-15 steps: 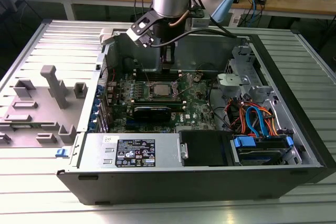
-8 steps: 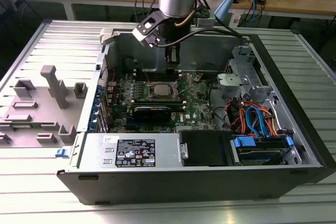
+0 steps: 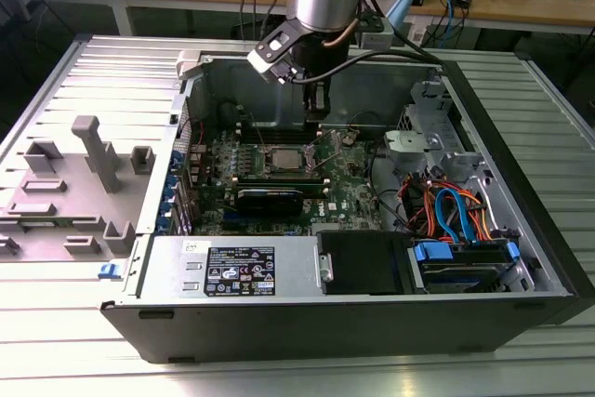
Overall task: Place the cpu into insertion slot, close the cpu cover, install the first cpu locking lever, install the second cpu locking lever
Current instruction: 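Close the cpu cover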
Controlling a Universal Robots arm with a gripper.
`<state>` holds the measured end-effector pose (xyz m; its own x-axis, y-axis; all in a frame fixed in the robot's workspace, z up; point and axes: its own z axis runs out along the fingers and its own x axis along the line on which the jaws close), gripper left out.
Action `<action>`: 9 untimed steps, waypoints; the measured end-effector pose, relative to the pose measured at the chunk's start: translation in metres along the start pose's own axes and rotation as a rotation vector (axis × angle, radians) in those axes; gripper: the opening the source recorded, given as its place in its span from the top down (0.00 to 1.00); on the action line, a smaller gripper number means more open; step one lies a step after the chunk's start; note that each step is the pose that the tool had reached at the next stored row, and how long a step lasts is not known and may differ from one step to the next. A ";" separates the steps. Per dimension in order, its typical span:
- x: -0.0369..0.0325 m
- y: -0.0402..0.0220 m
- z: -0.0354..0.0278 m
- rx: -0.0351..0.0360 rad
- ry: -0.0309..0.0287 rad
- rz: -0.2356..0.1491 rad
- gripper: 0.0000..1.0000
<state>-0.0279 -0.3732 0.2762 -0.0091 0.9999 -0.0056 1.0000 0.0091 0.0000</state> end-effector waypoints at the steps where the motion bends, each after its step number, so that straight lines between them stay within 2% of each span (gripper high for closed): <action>1: 0.0000 0.0001 0.0000 0.0001 0.0000 0.000 0.89; 3: 0.0002 0.0033 0.0000 0.0000 0.0000 0.000 0.89; 9: 0.0002 0.0043 0.0000 0.0000 0.0000 0.000 0.89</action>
<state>-0.0236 -0.3730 0.2762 -0.0092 0.9999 -0.0056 1.0000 0.0092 0.0000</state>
